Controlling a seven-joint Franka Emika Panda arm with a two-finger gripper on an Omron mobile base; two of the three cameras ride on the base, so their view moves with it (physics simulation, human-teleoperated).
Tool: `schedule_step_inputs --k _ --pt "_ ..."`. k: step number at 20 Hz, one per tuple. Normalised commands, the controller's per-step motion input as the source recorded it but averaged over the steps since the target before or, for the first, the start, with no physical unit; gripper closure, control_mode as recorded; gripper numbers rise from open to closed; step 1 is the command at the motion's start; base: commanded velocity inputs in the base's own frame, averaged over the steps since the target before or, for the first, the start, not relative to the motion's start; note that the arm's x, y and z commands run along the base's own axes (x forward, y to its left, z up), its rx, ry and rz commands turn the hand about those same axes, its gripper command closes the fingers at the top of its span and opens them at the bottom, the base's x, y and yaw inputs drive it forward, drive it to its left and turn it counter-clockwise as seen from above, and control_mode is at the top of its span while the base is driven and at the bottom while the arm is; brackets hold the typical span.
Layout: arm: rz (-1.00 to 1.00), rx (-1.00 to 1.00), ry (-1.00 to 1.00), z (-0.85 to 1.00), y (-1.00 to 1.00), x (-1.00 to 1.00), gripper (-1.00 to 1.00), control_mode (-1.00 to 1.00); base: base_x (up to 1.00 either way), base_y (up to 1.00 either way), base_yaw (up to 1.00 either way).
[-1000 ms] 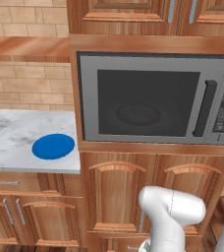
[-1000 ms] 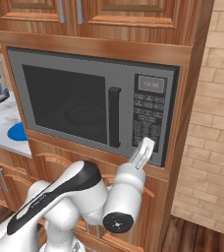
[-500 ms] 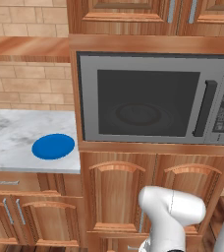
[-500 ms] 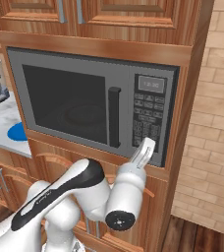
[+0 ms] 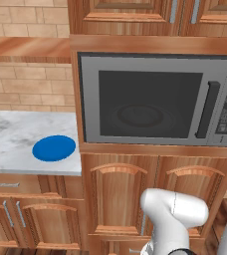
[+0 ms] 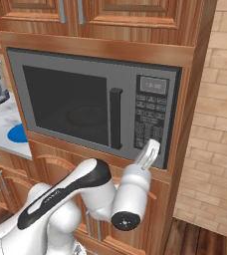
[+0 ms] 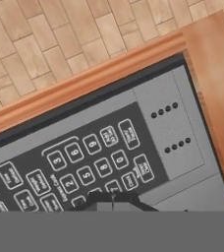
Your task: Pick the marshmallow from the counter and place it in the microwave. Then turn on the microwave.
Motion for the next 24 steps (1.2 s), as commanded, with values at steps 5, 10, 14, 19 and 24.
schedule_step_inputs --k 5,10,14,19,24 --pt "0.0 0.0 -0.01 -0.03 -0.1 0.08 1.0 -1.0 0.0 0.0 0.0" --pt "0.0 0.0 -0.01 -0.06 -0.05 0.08 1.0 -1.0 0.0 0.0 0.0" --pt "0.0 0.0 -0.01 -0.09 -0.01 0.08 1.0 -1.0 0.0 0.0 0.0" --pt "0.0 0.0 -0.02 -0.06 -0.01 0.05 1.0 -1.0 0.0 0.0 0.0" --pt "0.0 0.0 -0.02 -0.02 0.0 0.06 1.0 -1.0 0.0 0.0 0.0"
